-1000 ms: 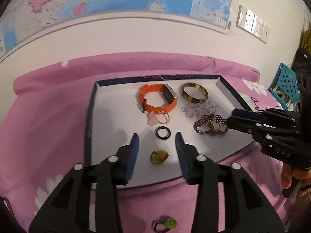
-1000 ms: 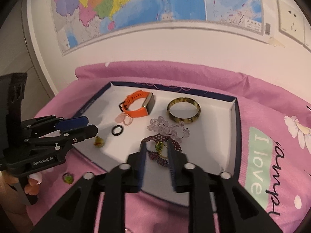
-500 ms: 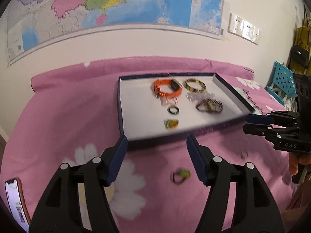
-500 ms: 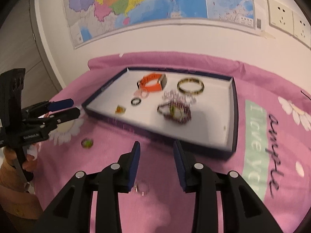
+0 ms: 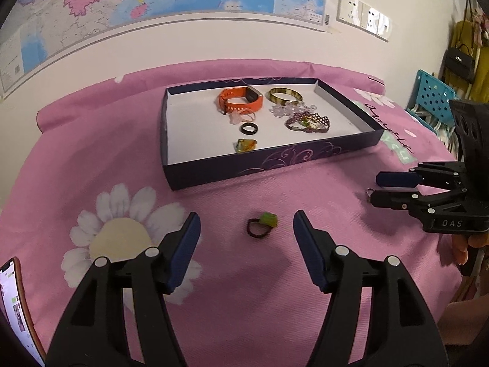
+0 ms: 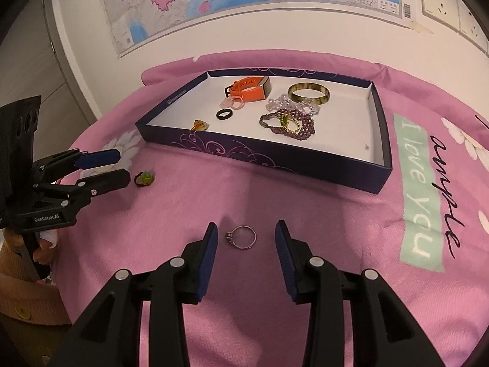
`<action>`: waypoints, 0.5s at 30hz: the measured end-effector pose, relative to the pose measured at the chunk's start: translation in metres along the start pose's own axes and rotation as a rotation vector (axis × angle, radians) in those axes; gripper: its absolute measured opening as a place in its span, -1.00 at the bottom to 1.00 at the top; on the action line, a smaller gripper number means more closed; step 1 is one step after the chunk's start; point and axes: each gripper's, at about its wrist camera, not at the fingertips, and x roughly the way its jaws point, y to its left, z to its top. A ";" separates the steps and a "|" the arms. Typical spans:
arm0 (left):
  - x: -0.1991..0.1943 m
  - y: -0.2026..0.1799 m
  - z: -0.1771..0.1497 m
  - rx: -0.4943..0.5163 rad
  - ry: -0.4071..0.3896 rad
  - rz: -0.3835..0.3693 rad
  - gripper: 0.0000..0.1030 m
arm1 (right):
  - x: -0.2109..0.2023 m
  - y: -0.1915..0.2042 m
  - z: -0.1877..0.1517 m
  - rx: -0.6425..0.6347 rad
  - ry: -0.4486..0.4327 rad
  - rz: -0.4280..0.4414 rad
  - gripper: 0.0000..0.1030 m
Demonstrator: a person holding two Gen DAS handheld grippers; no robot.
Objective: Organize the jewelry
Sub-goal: 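Grasp the green-stone black ring with the left gripper while the right gripper grasps the silver ring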
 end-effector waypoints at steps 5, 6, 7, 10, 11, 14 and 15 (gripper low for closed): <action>0.006 -0.005 -0.001 0.010 0.023 0.002 0.20 | 0.002 0.005 -0.001 -0.018 0.007 -0.006 -0.29; 0.006 -0.006 -0.001 0.013 0.024 0.000 0.20 | 0.003 0.007 -0.001 -0.025 0.009 -0.009 -0.29; 0.007 -0.007 -0.001 0.014 0.026 -0.002 0.19 | 0.003 0.008 -0.001 -0.032 0.011 -0.013 -0.29; 0.009 -0.009 0.000 0.015 0.032 -0.006 0.17 | 0.005 0.015 -0.003 -0.062 0.019 -0.029 -0.25; 0.010 -0.009 0.000 0.013 0.035 -0.007 0.16 | 0.005 0.016 -0.003 -0.069 0.019 -0.036 -0.25; 0.014 -0.010 0.001 0.012 0.047 -0.010 0.12 | 0.006 0.019 -0.003 -0.082 0.022 -0.046 -0.26; 0.014 -0.010 0.001 0.011 0.051 -0.010 0.11 | 0.006 0.019 -0.003 -0.081 0.021 -0.047 -0.27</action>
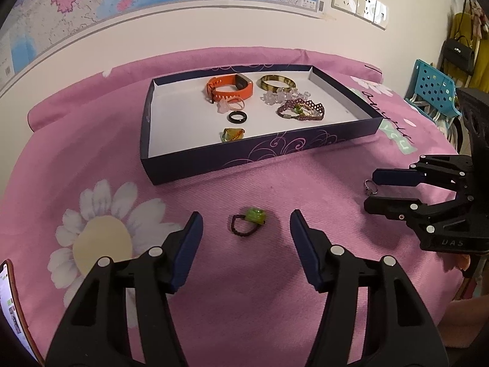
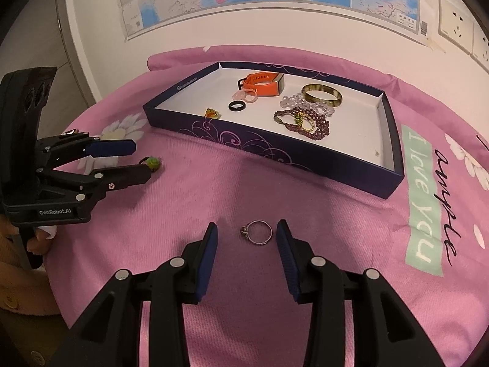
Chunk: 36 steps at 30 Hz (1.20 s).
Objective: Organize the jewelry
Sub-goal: 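Grasp the green-stone black ring with the left gripper while the right gripper grasps the silver ring, then lift the green-stone ring with the left gripper while the right gripper lifts the silver ring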
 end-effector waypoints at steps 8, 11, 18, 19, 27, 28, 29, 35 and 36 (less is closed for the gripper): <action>0.009 -0.001 0.001 -0.004 0.031 -0.001 0.01 | 0.000 0.000 0.000 0.000 0.001 -0.009 -0.32; 0.010 -0.002 0.002 -0.007 0.036 -0.005 -0.08 | 0.000 -0.001 0.001 0.007 0.000 -0.012 -0.39; 0.011 -0.004 0.002 0.004 0.042 0.015 -0.52 | 0.000 -0.005 0.001 0.024 -0.002 -0.016 -0.61; 0.011 -0.004 0.002 0.003 0.042 0.017 -0.53 | 0.000 -0.005 0.001 0.024 -0.002 -0.017 -0.61; 0.009 -0.006 0.001 -0.008 0.035 0.019 -0.55 | -0.001 -0.008 0.001 0.044 -0.009 -0.007 -0.62; 0.009 -0.006 0.002 -0.010 0.035 0.016 -0.55 | -0.001 -0.008 0.001 0.045 -0.010 -0.007 -0.62; 0.009 -0.006 0.002 -0.013 0.035 0.014 -0.55 | -0.001 -0.008 0.001 0.044 -0.010 -0.006 -0.62; 0.005 -0.007 0.002 -0.016 0.028 0.007 -0.55 | -0.003 -0.009 0.001 0.054 -0.018 -0.002 -0.62; 0.004 -0.007 0.002 -0.017 0.026 0.007 -0.55 | -0.004 -0.009 0.001 0.054 -0.020 -0.001 -0.62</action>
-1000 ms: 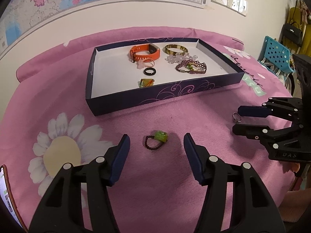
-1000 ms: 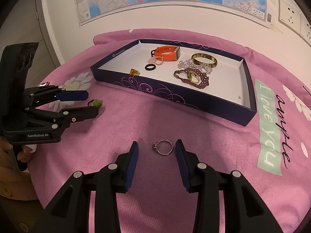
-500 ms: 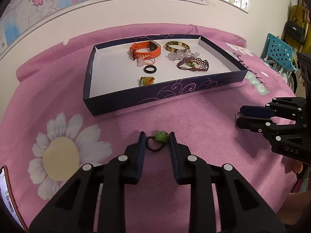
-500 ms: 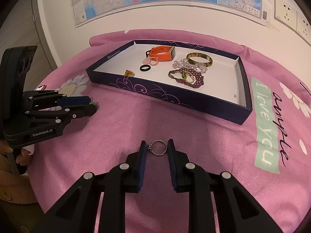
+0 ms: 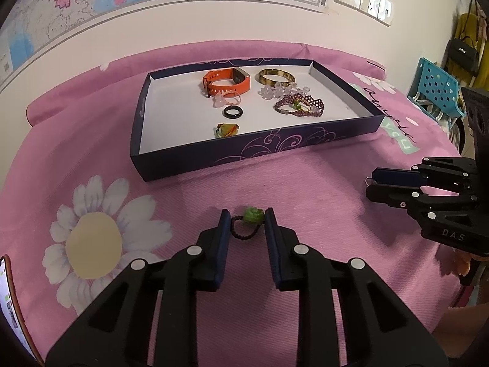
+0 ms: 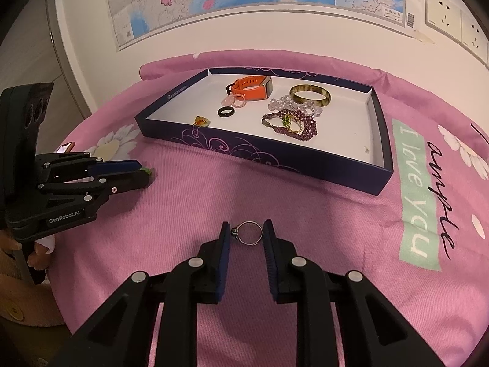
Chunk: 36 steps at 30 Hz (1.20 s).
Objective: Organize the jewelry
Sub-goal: 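Lift the green-stone ring with the left gripper while the right gripper lifts the silver ring, then carry the green-stone ring with the left gripper while the right gripper carries the silver ring into the box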
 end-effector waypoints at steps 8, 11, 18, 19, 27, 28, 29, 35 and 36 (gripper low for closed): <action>-0.004 0.000 0.002 -0.004 -0.012 -0.004 -0.55 | -0.004 -0.001 0.003 0.004 -0.016 0.007 -0.62; -0.005 0.000 0.004 -0.005 -0.017 -0.005 -0.55 | -0.005 -0.001 0.005 0.007 -0.021 0.011 -0.62; -0.007 0.001 0.005 -0.013 -0.025 -0.011 -0.55 | -0.006 0.000 0.009 0.002 -0.030 0.016 -0.62; -0.007 0.001 0.005 -0.015 -0.026 -0.011 -0.55 | -0.006 0.000 0.009 0.000 -0.031 0.016 -0.62; -0.009 0.002 0.008 -0.022 -0.036 -0.015 -0.55 | -0.007 0.003 0.013 -0.010 -0.039 0.021 -0.62; -0.010 0.003 0.008 -0.022 -0.038 -0.016 -0.55 | -0.007 0.002 0.014 -0.009 -0.042 0.022 -0.62; -0.010 0.003 0.009 -0.022 -0.039 -0.017 -0.55 | -0.007 0.002 0.015 -0.010 -0.043 0.022 -0.62; -0.012 0.003 0.012 -0.023 -0.051 -0.021 -0.55 | -0.009 0.003 0.021 -0.019 -0.058 0.023 -0.62; -0.013 0.003 0.013 -0.024 -0.053 -0.020 -0.55 | -0.010 0.003 0.022 -0.020 -0.060 0.024 -0.62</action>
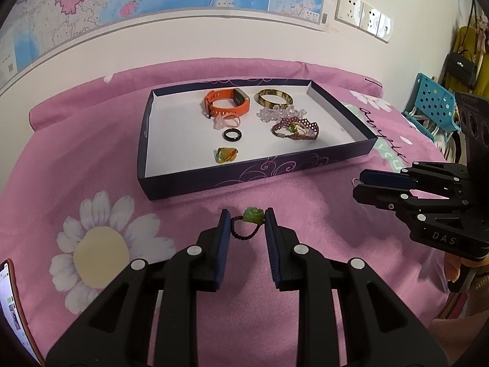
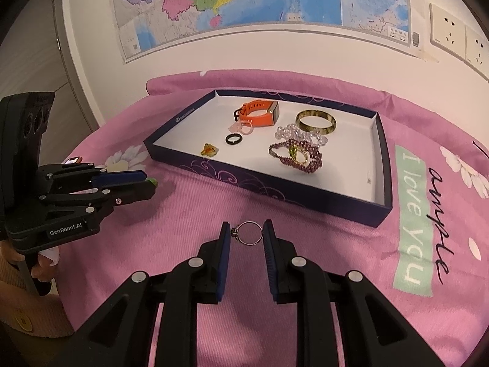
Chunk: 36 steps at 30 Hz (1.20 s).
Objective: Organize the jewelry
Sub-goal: 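Carry the green-stone ring with the left gripper while the right gripper carries the silver ring into the box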
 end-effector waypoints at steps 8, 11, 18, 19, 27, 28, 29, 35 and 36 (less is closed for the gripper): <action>-0.004 0.003 0.009 -0.006 -0.025 0.003 -0.55 | 0.000 0.000 0.008 -0.010 -0.014 0.002 -0.62; -0.005 0.003 0.012 -0.004 -0.034 0.005 -0.55 | -0.001 0.000 0.011 -0.013 -0.019 0.000 -0.62; -0.006 0.002 0.018 -0.002 -0.051 0.008 -0.55 | -0.002 -0.003 0.017 -0.018 -0.032 -0.008 -0.62; -0.007 0.002 0.019 -0.003 -0.053 0.008 -0.55 | -0.002 -0.003 0.019 -0.019 -0.035 -0.009 -0.62; -0.007 0.003 0.027 -0.008 -0.069 0.009 -0.55 | -0.005 -0.008 0.029 -0.025 -0.055 -0.020 -0.62; -0.007 0.004 0.027 -0.009 -0.071 0.007 -0.55 | -0.004 -0.008 0.031 -0.026 -0.058 -0.021 -0.62; -0.007 0.004 0.028 -0.010 -0.072 0.006 -0.55 | -0.004 -0.008 0.031 -0.027 -0.059 -0.021 -0.62; -0.007 0.004 0.034 -0.015 -0.084 0.005 -0.55 | -0.003 -0.011 0.038 -0.028 -0.066 -0.018 -0.62; -0.007 0.004 0.035 -0.015 -0.086 0.005 -0.55 | -0.003 -0.012 0.039 -0.028 -0.066 -0.019 -0.62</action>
